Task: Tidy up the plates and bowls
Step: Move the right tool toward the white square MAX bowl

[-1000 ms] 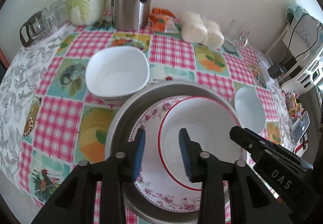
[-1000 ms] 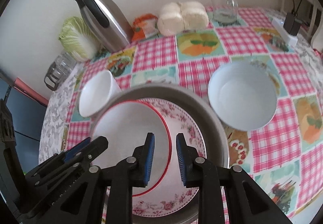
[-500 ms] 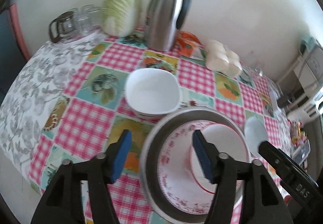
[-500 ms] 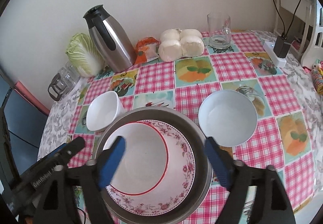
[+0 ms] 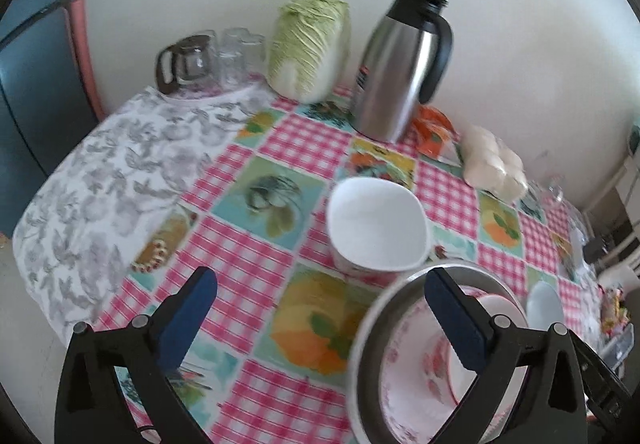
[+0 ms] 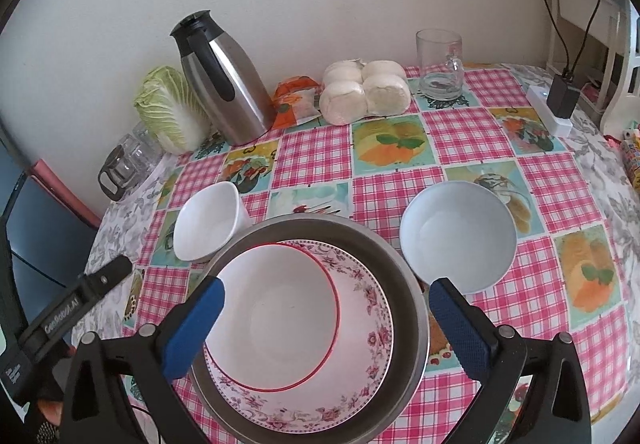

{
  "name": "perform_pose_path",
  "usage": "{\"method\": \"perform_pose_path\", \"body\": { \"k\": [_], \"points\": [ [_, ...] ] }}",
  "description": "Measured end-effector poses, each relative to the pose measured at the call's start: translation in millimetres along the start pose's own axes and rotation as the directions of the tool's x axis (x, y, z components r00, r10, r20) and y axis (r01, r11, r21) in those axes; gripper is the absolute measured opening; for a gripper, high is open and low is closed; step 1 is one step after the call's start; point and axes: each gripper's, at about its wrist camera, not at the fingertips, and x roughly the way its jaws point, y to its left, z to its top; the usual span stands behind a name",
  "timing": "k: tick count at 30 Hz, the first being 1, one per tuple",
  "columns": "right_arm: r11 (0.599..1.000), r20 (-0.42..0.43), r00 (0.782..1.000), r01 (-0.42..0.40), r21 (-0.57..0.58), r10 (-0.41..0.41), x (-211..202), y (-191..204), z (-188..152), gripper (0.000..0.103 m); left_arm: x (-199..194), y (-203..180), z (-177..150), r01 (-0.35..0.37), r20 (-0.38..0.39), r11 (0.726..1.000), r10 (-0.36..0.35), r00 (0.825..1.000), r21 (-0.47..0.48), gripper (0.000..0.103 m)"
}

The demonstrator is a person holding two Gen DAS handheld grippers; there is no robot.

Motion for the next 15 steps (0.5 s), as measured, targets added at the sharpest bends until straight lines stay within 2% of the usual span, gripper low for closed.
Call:
{"method": "perform_pose_path", "body": {
  "k": [8,15],
  "points": [
    [1.000,-0.002,1.000,0.003,-0.014,-0.003,4.4,8.7,-3.4,0.103,6.6,14.1,7.8,-0.015,-0.005,0.999,0.014,1.000,-0.032,0.103],
    [1.000,0.008,1.000,0.003,-0.016,-0.003,8.2,16.2,-6.3,0.103,12.8,22.2,17.1,0.002,0.023,0.998,-0.001,1.000,-0.066,0.103]
  ]
}}
